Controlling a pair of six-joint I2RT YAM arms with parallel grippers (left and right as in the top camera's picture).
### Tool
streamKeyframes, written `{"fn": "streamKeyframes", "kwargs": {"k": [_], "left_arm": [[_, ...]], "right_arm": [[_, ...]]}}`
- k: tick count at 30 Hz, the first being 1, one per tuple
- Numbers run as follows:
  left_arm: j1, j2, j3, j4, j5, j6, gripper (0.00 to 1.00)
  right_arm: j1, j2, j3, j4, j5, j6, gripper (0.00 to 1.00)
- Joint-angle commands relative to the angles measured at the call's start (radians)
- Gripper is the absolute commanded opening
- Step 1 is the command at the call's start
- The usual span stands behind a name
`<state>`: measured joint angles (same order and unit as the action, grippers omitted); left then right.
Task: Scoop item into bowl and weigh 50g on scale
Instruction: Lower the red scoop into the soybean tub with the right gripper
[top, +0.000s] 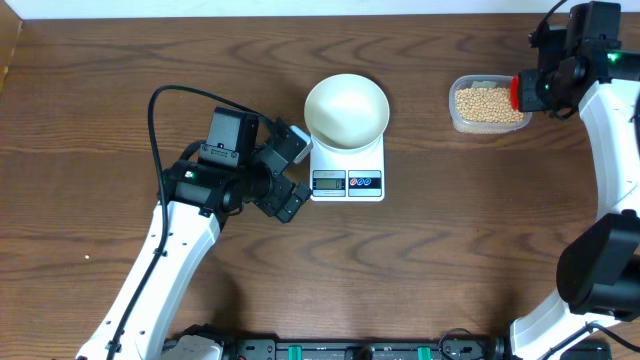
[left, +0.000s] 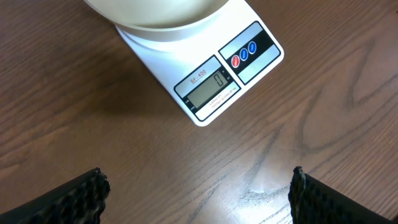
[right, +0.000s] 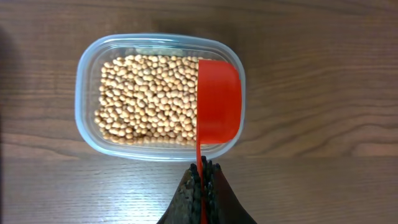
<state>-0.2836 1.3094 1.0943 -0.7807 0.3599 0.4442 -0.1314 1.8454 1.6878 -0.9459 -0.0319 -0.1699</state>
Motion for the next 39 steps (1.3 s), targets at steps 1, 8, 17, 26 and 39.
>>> {"fn": "streamKeyframes", "kwargs": {"k": [1, 8, 17, 26, 39], "left_arm": [[-0.002, 0.004, 0.010, 0.000, -0.010, -0.009, 0.95], [-0.002, 0.004, 0.010, 0.000, -0.010, -0.009, 0.95], [-0.002, 0.004, 0.009, 0.000, -0.010, -0.009, 0.95], [-0.002, 0.004, 0.010, 0.000, -0.010, -0.009, 0.95], [-0.002, 0.004, 0.010, 0.000, -0.010, -0.009, 0.95]], "right_arm": [[0.003, 0.021, 0.018, 0.001, 0.022, -0.015, 0.01], [0.005, 0.052, 0.018, -0.015, 0.022, -0.015, 0.01], [0.008, 0.061, 0.016, -0.019, -0.005, -0.014, 0.01], [0.009, 0.111, 0.016, -0.043, -0.075, 0.020, 0.01], [0.008, 0.210, 0.016, -0.054, -0.195, 0.199, 0.01]]}}
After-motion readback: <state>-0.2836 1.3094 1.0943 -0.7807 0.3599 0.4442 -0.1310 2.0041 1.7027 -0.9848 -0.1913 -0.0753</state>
